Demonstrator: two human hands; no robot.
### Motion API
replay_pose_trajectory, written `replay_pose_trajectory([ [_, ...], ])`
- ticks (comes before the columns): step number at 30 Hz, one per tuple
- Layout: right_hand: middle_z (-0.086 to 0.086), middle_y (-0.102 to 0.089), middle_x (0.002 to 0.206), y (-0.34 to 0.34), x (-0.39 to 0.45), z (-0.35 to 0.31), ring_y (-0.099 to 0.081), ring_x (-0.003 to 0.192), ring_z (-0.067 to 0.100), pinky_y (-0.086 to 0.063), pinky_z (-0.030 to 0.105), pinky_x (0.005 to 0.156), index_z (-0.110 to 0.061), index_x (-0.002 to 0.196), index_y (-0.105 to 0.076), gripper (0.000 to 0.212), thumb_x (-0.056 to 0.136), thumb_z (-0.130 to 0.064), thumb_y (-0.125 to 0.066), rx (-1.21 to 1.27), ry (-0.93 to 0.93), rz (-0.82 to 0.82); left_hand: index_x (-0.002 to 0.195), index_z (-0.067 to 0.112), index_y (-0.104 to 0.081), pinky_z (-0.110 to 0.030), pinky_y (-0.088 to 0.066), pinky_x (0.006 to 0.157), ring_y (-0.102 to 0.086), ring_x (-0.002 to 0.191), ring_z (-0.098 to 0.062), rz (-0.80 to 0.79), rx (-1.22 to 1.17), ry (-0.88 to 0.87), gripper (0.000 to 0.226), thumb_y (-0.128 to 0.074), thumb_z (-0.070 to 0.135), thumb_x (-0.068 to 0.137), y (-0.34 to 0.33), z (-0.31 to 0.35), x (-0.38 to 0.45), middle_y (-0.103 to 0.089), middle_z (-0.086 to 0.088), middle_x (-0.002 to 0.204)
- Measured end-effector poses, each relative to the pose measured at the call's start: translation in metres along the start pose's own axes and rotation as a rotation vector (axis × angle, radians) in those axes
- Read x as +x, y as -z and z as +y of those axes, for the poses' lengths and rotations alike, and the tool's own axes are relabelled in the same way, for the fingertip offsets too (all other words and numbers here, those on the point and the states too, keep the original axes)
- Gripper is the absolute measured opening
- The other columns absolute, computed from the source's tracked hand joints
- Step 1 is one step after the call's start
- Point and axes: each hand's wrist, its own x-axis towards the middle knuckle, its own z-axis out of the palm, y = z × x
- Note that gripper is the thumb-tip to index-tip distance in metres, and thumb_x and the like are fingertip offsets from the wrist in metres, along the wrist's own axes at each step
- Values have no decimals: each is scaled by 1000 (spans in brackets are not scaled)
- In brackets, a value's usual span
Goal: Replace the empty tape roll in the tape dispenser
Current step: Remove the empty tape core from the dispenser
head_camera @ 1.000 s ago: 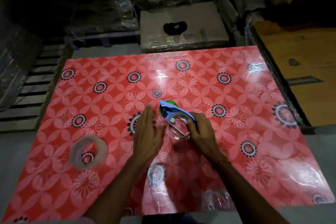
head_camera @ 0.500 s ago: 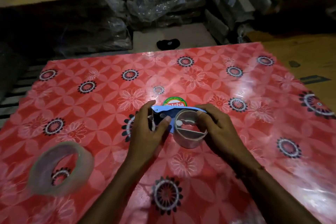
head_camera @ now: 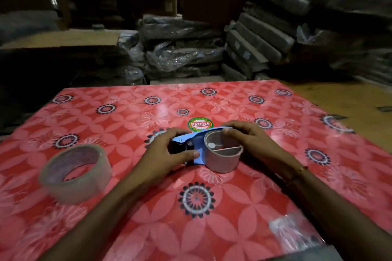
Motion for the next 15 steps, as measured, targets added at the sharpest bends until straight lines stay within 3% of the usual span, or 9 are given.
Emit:
replay_pose_trajectory([
  [4,9,-75,96,-16,-12,-8,-68,79,10,-55,17,67,-7,107,-72,16,102,-7,-57,-41,38,162,99,25,-69,-36,-54,75,-66,77,-8,36,24,-12,33,-81,31,68,-5,3,-11,-72,10,85],
  [8,6,-71,123,-23,-33,-11,-68,93,10,-51,22,70,-27,117,-69,18,99,-32,-65,-170,27,338,91,27,-70,-39,-55,70,-66,72,-11,148,10,15,30,-82,32,64,-15,6,-22,-71,8,78],
  [10,-12,-66,129,-28,-48,-13,-68,100,3,-56,19,66,-43,118,-65,28,91,-42,-74,-91,-4,285,92,27,-70,-37,-59,64,-68,72,-14,189,-31,43,34,-81,33,60,-21,8,-29,-73,0,82],
  [12,-26,-61,130,-34,-59,-11,-67,109,3,-62,29,68,-50,126,-59,56,78,-42,-87,53,-72,178,95,25,-70,-33,-61,61,-72,75,-18,222,-100,80,40,-81,31,57,-27,8,-33,-73,-6,86],
  [15,-22,-62,128,-41,-64,-5,-74,104,10,-64,48,78,-50,136,-52,78,74,-24,-92,122,-70,100,101,25,-70,-52,-63,73,-73,88,-31,257,-88,87,42,-80,30,60,-31,9,-37,-74,-3,88],
])
